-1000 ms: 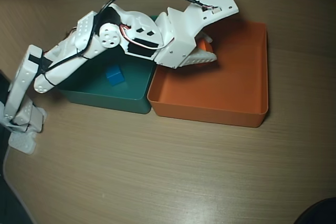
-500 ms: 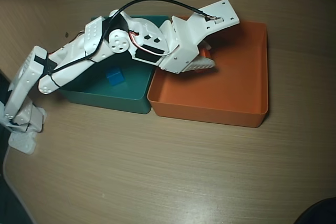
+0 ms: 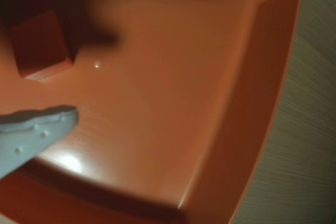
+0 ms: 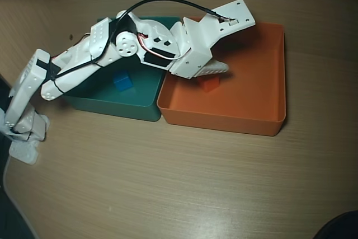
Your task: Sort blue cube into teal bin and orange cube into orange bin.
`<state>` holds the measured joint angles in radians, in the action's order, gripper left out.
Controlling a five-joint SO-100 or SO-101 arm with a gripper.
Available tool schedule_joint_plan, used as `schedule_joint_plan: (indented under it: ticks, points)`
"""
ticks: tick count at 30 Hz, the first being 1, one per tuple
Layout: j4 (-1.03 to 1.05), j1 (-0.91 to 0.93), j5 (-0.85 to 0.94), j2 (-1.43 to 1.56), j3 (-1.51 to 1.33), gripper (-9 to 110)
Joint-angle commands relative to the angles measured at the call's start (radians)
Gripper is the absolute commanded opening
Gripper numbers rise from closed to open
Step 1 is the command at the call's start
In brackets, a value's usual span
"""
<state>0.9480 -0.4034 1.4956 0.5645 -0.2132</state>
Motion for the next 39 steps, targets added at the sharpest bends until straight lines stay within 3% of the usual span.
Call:
schedule_joint_plan:
  ticks: [1,13,24,31,39]
  points:
    - [-0.020,0.009,0.003,0.046,0.080,37]
    - [-0.006,0.006,0.009,0.048,0.078,34]
    - [-0.005,-0.005,-0.003,0.046,0.077,-8]
    - [-0.003,-0.008,0.009,0.094,-0.020,-5]
    - [-0.003,-0.025,-0.006,0.422,-0.403,-6]
